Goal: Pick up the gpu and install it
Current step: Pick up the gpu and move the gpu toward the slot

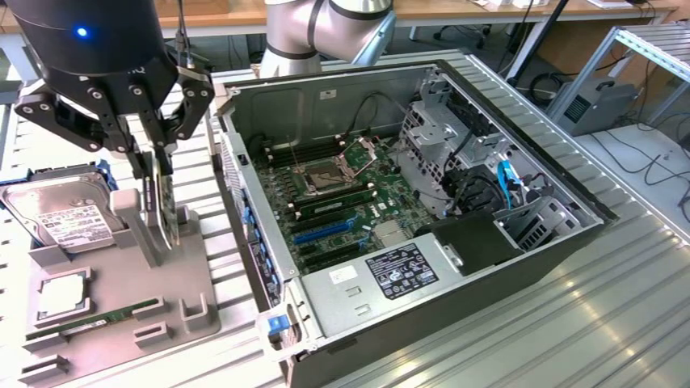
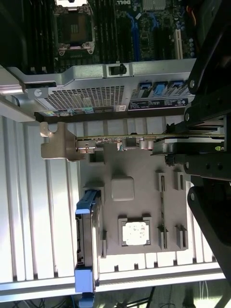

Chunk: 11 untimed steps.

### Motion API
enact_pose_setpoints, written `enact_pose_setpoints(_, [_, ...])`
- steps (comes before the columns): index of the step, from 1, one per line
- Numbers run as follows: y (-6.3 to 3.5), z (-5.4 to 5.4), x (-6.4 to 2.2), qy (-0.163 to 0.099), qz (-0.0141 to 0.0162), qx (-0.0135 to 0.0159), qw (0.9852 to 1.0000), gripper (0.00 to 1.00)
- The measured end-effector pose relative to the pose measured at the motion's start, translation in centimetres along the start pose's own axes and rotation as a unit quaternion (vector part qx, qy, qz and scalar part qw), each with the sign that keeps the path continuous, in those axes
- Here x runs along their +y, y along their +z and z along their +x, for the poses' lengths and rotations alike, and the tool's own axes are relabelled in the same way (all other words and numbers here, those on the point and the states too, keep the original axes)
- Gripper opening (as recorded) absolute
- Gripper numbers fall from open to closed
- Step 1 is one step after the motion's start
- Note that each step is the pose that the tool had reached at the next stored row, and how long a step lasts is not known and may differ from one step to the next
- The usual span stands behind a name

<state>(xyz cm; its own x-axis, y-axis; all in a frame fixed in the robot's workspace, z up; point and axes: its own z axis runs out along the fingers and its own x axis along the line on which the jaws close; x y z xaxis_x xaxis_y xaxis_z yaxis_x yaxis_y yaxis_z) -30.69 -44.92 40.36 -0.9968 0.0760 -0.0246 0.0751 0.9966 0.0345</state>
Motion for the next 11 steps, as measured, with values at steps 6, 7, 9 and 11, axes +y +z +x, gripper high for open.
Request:
enact_pose_setpoints(6, [-0.16,0.00,0.00,0.000,0.0000,0.0000,1.0000,0.27])
enact_pose_setpoints(7, [-0.19,0.00,0.01,0.000,0.0000,0.0000,1.0000,0.27])
enact_pose_setpoints(9, [-0.25,0.00,0.01,0.000,0.0000,0.0000,1.0000,0.27])
enact_pose_setpoints(11, [-0.31,-0.01,0.01,0.000,0.0000,0.0000,1.0000,0.27])
